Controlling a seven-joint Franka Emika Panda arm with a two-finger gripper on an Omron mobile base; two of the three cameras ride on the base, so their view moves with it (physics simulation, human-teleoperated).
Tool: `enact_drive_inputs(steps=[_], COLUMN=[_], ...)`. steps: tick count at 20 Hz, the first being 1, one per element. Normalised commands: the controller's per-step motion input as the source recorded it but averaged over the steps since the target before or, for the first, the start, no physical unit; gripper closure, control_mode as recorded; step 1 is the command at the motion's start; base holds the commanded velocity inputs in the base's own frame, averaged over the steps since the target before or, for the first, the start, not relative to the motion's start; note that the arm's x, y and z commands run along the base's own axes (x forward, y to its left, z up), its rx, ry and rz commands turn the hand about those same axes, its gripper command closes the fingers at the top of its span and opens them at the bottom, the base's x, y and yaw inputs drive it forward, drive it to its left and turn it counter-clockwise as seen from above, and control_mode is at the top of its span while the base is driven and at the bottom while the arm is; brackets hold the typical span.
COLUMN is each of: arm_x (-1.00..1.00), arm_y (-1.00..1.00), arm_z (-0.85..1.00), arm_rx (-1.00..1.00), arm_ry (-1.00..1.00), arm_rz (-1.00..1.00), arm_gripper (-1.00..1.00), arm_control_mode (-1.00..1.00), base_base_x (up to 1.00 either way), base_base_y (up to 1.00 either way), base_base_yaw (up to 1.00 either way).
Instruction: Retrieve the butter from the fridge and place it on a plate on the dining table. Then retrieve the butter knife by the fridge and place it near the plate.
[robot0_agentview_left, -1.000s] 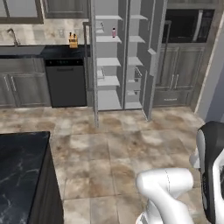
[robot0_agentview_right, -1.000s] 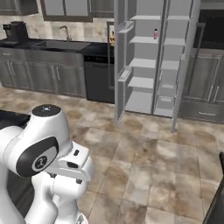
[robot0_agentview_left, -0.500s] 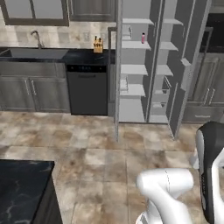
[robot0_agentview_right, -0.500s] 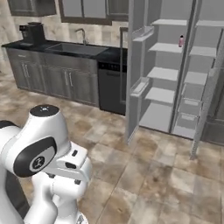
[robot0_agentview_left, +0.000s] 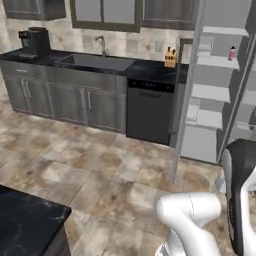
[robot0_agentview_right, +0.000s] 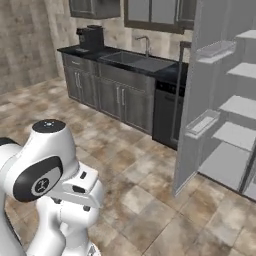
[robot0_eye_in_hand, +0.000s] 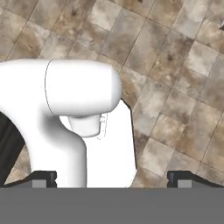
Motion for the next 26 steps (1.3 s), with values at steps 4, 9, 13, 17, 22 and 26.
enact_drive_inputs(steps=[4, 9, 13, 17, 22, 26], arm_x=[0.00, 0.00, 0.00, 0.00, 0.00, 0.00], arm_y=[0.00, 0.00, 0.00, 0.00, 0.00, 0.00], arm_z=[0.00, 0.00, 0.00, 0.00, 0.00, 0.00], arm_rx=[0.00, 0.00, 0.00, 0.00, 0.00, 0.00], arm_ry=[0.00, 0.00, 0.00, 0.00, 0.00, 0.00], arm_rz=[0.00, 0.00, 0.00, 0.00, 0.00, 0.00], arm_gripper=[-1.00, -1.00, -1.00, -1.00, -1.00, -1.00], arm_control_mode=[1.00, 1.00, 1.00, 1.00, 1.00, 1.00], base_base_x=[0.36, 0.44, 0.58, 0.66, 0.77, 0.77], base_base_y=[0.00, -0.05, -0.31, -0.40, -0.54, -0.51], base_base_yaw=[0.68, 0.70, 0.57, 0.44, 0.37, 0.23])
